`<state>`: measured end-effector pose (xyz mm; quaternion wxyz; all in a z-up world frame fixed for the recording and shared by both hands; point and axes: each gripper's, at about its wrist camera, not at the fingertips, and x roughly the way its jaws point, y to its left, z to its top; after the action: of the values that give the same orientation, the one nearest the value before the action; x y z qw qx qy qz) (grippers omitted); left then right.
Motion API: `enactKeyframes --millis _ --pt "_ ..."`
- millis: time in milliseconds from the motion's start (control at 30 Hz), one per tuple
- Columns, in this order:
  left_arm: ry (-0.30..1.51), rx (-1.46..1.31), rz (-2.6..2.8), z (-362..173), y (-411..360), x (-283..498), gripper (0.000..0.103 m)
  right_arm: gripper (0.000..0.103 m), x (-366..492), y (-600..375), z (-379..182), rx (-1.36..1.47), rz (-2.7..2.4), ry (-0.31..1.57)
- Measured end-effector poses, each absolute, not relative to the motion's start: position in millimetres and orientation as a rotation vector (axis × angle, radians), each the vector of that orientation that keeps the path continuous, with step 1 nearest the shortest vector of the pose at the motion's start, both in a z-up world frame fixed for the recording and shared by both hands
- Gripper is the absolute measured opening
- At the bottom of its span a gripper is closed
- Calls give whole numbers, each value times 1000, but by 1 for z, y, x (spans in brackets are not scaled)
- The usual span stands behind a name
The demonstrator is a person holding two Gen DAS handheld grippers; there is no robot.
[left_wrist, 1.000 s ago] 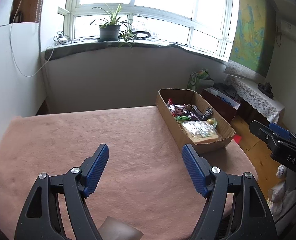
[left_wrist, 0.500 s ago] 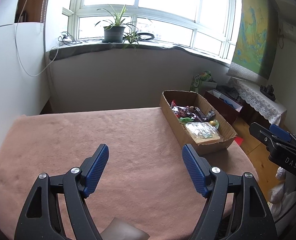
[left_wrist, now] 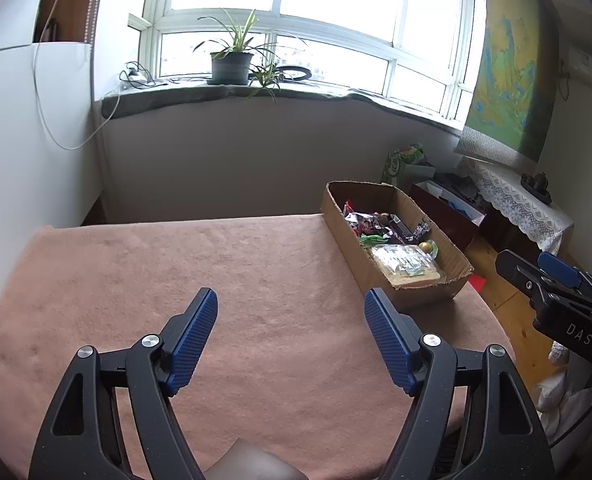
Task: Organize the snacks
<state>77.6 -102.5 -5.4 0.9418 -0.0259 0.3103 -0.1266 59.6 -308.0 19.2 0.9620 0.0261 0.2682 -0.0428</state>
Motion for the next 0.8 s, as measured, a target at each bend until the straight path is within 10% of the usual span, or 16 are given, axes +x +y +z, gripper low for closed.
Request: enactKeyframes --millis 800 --pt "634 -56 -248 -7 -101 79 76 99 58 -302 19 49 -87 547"
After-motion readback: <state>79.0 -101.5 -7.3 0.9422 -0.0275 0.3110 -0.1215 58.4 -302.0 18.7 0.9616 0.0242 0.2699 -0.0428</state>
